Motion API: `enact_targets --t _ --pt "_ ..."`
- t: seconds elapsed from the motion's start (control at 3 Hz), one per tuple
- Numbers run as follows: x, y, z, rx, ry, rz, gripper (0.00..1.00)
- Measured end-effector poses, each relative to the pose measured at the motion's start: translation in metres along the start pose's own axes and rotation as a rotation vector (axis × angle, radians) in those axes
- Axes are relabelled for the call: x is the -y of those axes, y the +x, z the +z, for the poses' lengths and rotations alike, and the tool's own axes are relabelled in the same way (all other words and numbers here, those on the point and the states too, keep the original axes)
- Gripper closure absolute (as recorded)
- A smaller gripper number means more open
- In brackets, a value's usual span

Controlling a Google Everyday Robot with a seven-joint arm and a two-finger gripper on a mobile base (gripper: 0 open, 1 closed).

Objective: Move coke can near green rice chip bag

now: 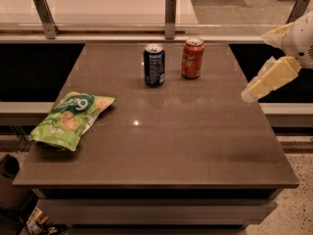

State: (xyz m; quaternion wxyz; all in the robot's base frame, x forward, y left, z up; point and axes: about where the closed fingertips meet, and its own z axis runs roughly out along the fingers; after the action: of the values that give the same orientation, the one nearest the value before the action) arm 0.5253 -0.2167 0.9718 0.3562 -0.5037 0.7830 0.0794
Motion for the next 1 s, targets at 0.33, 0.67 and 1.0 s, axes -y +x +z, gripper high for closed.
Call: enact_targets --t 0.33,0.67,1.0 --pt "0.017 -0.011 0.018 0.039 0.019 0.043 0.00" --pt "0.032 -0.023 0.041 0.050 0.052 0.071 0.00" --pt "0.043 -0.030 0.059 0.033 0.092 0.081 0.00"
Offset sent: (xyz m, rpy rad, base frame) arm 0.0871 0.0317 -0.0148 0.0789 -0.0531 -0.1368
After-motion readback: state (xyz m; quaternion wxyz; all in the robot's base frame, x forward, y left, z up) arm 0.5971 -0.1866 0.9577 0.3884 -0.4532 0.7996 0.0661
